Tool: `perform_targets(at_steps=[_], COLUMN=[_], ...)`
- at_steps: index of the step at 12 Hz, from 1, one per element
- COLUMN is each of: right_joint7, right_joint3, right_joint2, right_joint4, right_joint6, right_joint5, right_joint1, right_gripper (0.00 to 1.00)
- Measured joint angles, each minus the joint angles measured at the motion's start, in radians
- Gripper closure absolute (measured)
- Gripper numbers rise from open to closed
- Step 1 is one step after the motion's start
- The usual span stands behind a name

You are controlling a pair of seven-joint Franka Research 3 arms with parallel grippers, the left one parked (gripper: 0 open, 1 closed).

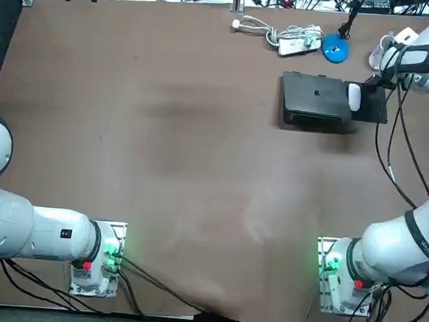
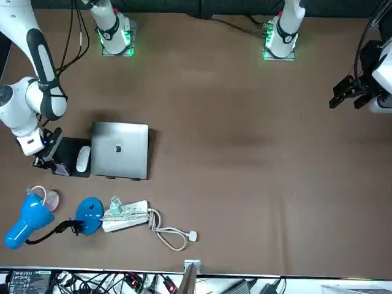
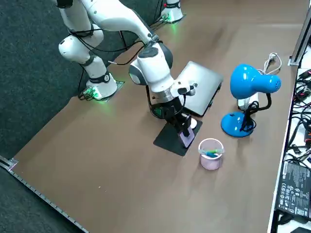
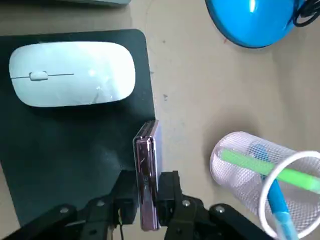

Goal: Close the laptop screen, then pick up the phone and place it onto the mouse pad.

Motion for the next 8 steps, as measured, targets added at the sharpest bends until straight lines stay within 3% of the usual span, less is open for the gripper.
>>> perform_targets(at_steps=[8], right_joint7=[0.000], right_joint3=[0.040], right_joint2=[0.014], right_joint4=[0.000], right_joint6=[0.007], right_joint5=[0.021], right_joint1=[-0.044], right_gripper=[0.76])
